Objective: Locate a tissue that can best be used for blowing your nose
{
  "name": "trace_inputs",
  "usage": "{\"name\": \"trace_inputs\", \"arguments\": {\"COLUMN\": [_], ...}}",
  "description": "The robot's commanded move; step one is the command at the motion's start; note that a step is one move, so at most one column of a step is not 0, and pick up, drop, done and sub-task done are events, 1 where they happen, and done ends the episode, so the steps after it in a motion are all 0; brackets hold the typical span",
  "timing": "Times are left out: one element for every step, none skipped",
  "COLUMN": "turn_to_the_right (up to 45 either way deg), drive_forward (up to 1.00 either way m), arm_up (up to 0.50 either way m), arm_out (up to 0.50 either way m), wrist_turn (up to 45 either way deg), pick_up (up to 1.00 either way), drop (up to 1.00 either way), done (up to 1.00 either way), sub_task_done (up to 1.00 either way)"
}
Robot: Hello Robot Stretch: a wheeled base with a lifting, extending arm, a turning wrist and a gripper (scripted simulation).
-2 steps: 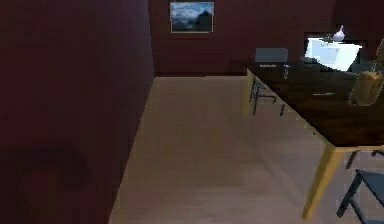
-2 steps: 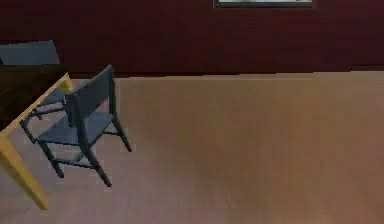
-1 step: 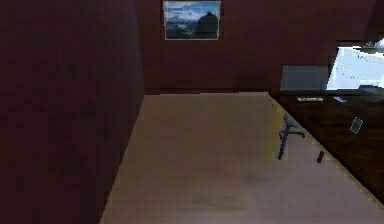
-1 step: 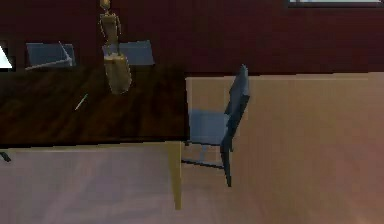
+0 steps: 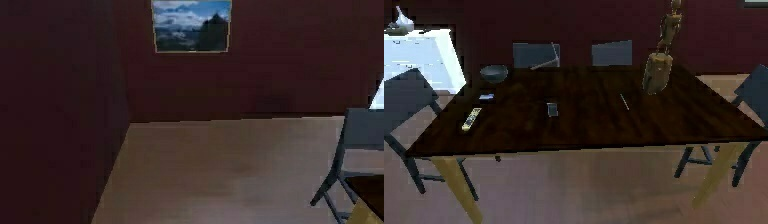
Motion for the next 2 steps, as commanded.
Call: {"name": "trace_inputs", "arguments": {"turn_to_the_right": [0.0,30.0], "drive_forward": [0.75,0.0], "arm_up": [0.0,0.0], "arm_out": [0.0,0.0], "wrist_turn": [0.0,0.0], "pick_up": [0.0,0.0], "drop": [0.0,0.0], "done": [0.0,0.0], "sub_task_done": [0.0,0.0]}}
